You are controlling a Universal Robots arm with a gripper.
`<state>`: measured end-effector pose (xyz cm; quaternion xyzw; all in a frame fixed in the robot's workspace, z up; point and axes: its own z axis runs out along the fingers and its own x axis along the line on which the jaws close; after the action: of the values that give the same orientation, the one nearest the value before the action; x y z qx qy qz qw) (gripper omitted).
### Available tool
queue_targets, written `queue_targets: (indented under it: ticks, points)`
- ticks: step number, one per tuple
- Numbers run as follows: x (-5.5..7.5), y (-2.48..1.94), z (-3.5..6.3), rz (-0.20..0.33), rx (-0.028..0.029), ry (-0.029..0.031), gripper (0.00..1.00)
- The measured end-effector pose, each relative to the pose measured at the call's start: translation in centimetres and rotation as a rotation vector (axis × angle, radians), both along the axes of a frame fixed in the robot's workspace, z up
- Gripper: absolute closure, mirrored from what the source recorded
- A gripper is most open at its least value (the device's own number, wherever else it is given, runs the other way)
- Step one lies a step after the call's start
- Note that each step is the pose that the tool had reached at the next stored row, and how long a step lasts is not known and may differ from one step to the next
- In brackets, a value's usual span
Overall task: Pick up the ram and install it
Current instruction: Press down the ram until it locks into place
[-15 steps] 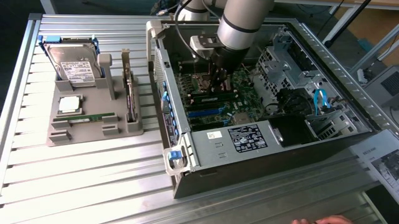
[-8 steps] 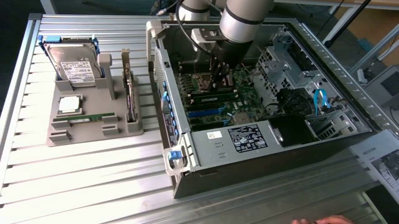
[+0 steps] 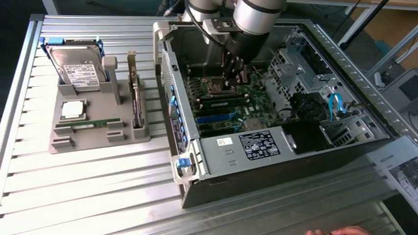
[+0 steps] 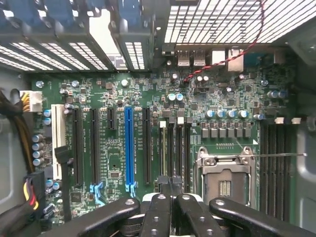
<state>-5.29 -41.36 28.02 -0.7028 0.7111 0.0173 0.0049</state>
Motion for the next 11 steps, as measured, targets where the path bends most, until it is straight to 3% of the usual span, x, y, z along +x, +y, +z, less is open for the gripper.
queue_targets:
  ticks: [11]
  points:
    - [0.0, 0.0, 2.99, 0.0, -0.0024, 0.0013, 0.9]
